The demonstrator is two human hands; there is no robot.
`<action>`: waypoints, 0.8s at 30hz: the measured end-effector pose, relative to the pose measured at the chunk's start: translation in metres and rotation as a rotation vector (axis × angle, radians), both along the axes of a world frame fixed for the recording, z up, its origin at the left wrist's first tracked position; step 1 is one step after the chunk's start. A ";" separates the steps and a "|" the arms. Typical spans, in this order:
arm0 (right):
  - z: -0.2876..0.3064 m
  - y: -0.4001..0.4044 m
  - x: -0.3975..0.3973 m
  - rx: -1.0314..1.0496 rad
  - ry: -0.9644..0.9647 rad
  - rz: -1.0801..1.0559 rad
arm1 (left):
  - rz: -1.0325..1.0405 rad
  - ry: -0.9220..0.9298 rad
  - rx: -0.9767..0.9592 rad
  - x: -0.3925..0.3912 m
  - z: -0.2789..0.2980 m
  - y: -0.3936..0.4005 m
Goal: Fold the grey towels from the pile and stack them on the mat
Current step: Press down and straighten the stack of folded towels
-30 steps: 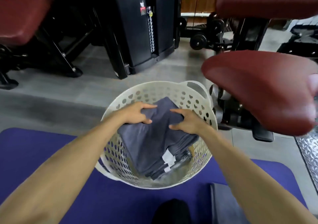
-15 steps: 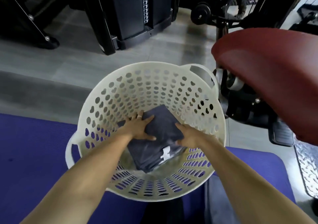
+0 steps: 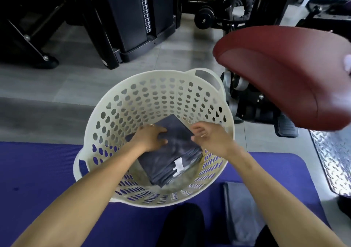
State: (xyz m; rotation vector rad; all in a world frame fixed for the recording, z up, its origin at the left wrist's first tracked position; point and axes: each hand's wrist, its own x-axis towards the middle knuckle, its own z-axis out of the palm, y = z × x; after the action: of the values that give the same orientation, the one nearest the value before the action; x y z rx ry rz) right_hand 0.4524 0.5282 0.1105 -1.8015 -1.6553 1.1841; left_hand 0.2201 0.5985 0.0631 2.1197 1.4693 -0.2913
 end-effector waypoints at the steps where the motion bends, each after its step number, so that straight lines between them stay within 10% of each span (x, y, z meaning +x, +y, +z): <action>1: 0.013 -0.013 0.006 0.066 0.038 -0.054 | 0.046 -0.124 0.017 0.004 0.013 -0.008; 9: 0.019 -0.162 0.096 0.188 0.194 -0.459 | -0.035 -0.687 -0.055 0.088 0.094 -0.109; 12: -0.024 -0.211 0.134 0.088 0.124 -0.537 | -0.131 -0.681 -0.065 0.142 0.076 -0.143; 19: -0.116 -0.274 0.194 -0.061 0.042 -0.750 | -0.127 -0.375 0.637 0.218 0.010 -0.187; 24: -0.157 -0.282 0.210 -0.123 0.079 -0.800 | -0.205 -0.707 0.225 0.254 -0.050 -0.202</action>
State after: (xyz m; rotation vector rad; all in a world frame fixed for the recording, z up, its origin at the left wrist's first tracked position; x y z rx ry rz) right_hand 0.6622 0.2460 -0.0465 -2.1392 -0.6795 0.9613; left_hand 0.4746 0.3969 0.0134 2.2121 0.8983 0.5304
